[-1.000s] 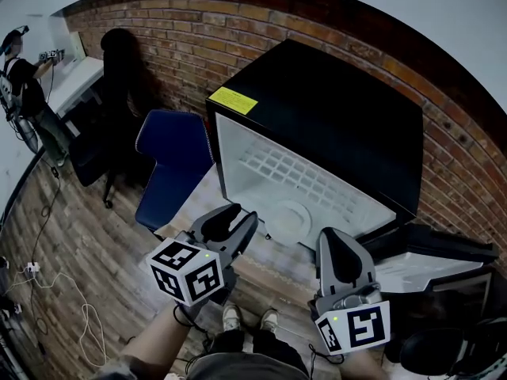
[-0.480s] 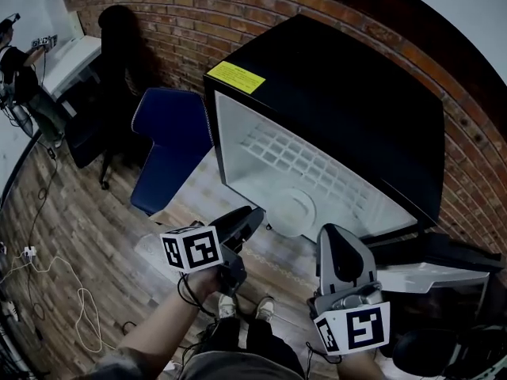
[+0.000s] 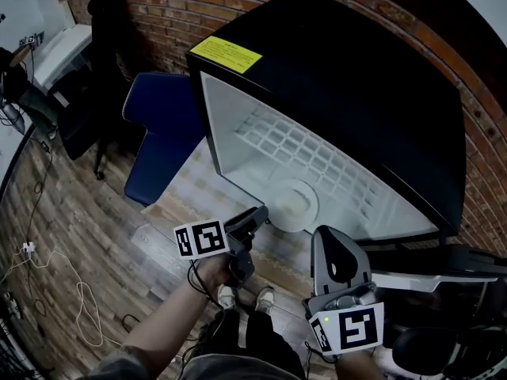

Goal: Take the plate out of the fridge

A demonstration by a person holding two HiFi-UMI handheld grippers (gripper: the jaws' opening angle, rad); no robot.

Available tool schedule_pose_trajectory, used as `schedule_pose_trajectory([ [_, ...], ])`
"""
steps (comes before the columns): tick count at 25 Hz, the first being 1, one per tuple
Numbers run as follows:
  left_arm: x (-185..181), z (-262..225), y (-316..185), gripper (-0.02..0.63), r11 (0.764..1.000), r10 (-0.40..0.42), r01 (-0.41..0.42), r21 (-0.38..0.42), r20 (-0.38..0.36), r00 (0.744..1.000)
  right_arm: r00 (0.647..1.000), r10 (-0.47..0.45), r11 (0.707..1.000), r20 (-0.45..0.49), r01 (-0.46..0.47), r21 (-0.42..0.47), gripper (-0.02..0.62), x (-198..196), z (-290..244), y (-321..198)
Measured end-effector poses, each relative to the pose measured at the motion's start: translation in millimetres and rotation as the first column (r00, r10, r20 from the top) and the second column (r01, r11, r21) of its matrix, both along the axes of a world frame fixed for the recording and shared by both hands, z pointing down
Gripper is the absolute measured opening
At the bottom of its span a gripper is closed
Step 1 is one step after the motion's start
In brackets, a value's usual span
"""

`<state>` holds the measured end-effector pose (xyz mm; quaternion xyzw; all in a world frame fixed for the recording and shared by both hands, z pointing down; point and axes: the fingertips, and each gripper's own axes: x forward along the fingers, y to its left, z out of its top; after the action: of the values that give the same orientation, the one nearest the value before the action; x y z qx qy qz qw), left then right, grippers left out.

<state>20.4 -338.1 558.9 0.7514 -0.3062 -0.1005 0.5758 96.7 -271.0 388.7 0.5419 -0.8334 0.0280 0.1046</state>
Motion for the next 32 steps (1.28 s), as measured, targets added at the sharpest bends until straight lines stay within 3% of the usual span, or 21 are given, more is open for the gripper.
schedule_pose_trajectory([
  [10,8.9,59.4,-6.7,0.15,0.995,0.013,-0.012,-0.098,0.007,1.0,1.0,0.001,0.996,-0.016,-0.003,-0.091,0.031,-2.1,50.7,-11.3],
  [15,16.9,88.5,-13.2,0.15,0.982,-0.011,0.003,-0.19,-0.043,0.999,1.0,0.007,0.992,-0.019,-0.009,-0.126,0.031,1.1,75.8,-18.1],
  [24,36.9,112.5,-9.3,0.147,0.971,0.028,-0.041,-0.237,-0.057,0.998,0.999,0.013,0.987,-0.029,-0.018,-0.161,0.031,5.4,95.9,-18.5],
  [32,47.6,120.6,-6.8,0.047,0.956,0.018,-0.04,-0.29,-0.079,0.997,0.999,0.031,0.985,-0.023,-0.034,-0.171,0.031,13.7,99.0,-13.9],
])
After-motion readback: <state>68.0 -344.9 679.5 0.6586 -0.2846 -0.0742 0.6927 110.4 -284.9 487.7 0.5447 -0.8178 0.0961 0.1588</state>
